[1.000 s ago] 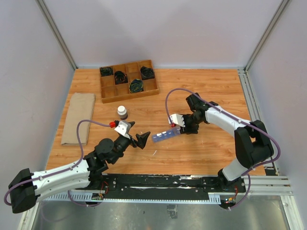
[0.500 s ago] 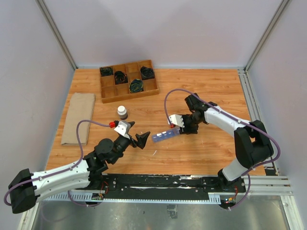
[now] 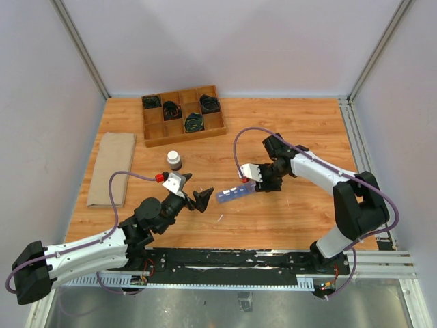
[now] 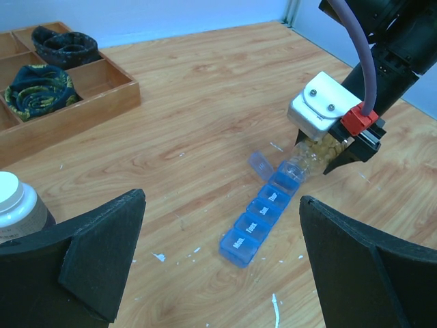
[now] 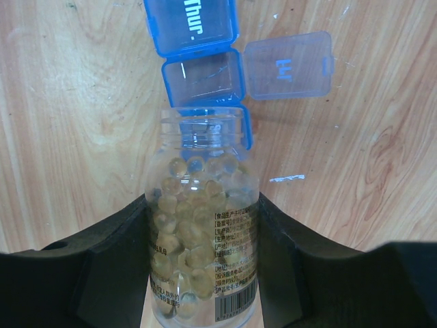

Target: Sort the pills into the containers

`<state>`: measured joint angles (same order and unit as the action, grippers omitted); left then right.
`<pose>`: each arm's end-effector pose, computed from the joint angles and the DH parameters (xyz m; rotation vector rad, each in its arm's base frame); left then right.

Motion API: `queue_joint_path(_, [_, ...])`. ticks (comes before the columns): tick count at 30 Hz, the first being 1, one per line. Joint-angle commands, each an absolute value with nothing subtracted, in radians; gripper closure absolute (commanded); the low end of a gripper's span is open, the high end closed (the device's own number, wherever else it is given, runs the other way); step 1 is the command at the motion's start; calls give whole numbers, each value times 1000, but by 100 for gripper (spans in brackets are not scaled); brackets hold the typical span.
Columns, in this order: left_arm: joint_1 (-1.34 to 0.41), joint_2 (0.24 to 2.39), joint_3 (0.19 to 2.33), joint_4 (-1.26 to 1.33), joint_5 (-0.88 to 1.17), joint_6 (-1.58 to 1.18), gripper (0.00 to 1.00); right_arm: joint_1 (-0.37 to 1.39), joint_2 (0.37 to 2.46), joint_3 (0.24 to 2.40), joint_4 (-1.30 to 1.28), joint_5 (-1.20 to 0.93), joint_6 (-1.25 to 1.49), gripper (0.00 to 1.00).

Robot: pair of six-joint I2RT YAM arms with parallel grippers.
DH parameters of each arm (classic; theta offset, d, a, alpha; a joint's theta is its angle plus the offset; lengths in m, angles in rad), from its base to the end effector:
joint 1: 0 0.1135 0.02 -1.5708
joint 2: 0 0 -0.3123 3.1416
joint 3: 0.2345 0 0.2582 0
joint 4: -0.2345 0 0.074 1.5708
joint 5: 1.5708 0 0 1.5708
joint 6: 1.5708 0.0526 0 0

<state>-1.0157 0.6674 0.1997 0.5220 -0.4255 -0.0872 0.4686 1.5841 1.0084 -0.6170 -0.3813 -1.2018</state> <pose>0.0963 -0.1140 0.2537 0.3678 1.5030 -0.5570 0.2703 0.1587 0.2252 -2.0234 1.6998 0.2947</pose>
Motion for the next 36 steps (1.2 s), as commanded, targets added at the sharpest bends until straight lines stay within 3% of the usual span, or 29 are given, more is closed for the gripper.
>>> queue_joint_path(1, [-1008, 660, 192, 560, -437, -92, 1, 483, 1588, 1030, -647, -402, -1218, 94])
queue_joint_path(3, [-1009, 660, 193, 562, -436, -92, 1, 486, 1589, 1032, -685, -431, -1220, 94])
queue_joint_path(5, [-1009, 661, 193, 562, -436, -91, 1, 487, 1577, 993, -559, -335, -1178, 95])
queue_joint_path(8, [-1008, 661, 194, 563, -437, -91, 1, 485, 1595, 1034, -678, -419, -1220, 94])
queue_joint_path(11, [-1009, 664, 194, 561, -435, -91, 1, 494, 1591, 996, -571, -317, -1179, 95])
queue_joint_path(13, [-1009, 661, 193, 561, -437, -91, 1, 491, 1605, 1034, -668, -403, -1212, 94])
queue_joint_path(16, [-1009, 661, 193, 563, -436, -91, 1, 497, 1576, 985, -559, -341, -1188, 94])
queue_joint_path(18, [-1009, 660, 194, 562, -436, -91, 1, 494, 1597, 1024, -644, -375, -1205, 94])
queue_joint_path(36, [-1009, 659, 192, 562, -437, -92, 1, 496, 1596, 1022, -638, -389, -1195, 94])
